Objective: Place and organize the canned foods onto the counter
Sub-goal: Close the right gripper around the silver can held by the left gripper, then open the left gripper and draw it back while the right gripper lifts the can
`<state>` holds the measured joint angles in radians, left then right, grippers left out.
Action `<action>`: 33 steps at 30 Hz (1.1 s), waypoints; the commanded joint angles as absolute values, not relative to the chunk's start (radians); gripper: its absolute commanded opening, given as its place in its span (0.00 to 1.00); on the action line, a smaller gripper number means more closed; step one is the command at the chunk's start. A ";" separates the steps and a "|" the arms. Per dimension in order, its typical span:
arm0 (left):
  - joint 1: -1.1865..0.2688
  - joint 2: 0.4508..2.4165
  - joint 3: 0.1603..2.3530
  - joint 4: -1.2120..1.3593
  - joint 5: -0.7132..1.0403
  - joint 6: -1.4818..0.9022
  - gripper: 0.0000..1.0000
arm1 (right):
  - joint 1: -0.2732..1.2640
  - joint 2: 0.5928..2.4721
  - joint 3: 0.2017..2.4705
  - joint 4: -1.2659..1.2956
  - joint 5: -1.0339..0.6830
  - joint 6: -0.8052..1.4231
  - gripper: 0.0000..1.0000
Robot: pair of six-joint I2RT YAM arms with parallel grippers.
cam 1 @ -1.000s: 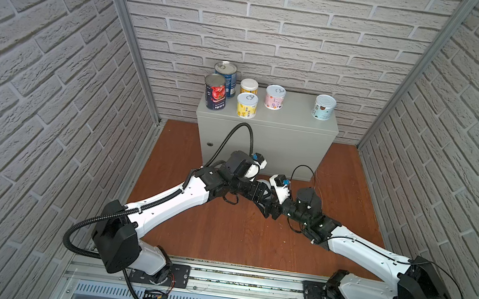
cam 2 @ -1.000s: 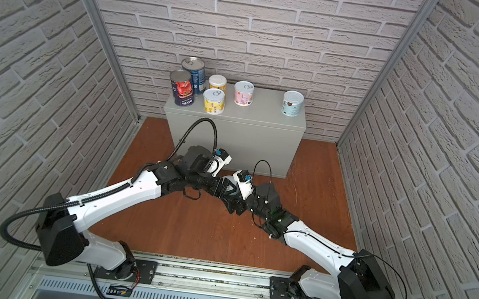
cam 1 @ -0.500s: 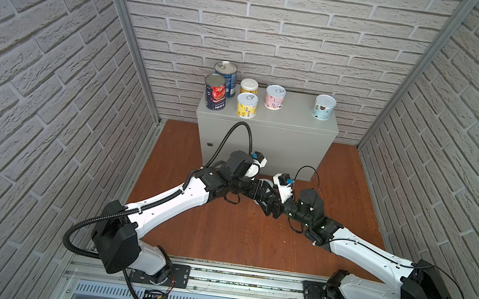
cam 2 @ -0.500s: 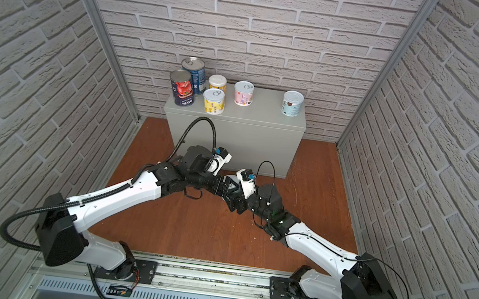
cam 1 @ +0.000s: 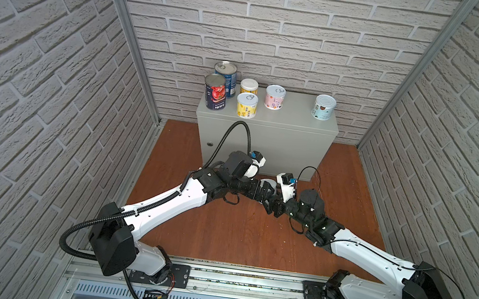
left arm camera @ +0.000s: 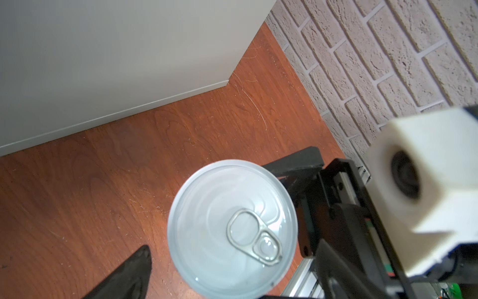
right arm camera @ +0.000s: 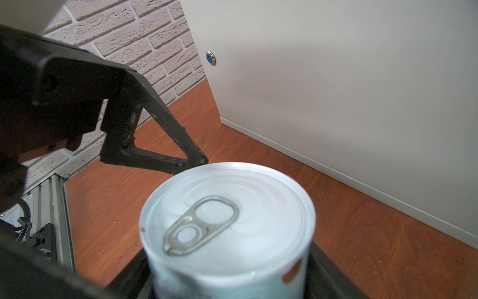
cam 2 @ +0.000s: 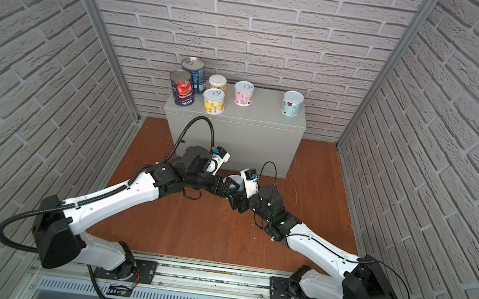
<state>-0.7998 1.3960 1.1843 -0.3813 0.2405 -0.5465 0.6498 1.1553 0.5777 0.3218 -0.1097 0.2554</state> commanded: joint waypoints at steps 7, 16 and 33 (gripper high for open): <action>-0.805 1.347 1.190 -0.436 0.129 -0.556 0.98 | 0.646 1.107 0.597 0.360 -0.022 0.282 0.70; -0.775 1.277 1.134 -0.388 0.059 -0.589 0.98 | 0.646 1.036 0.644 0.229 0.050 0.296 0.70; -0.727 1.224 1.051 -0.284 0.000 -0.641 0.98 | 0.646 0.779 0.702 0.038 0.095 0.327 0.70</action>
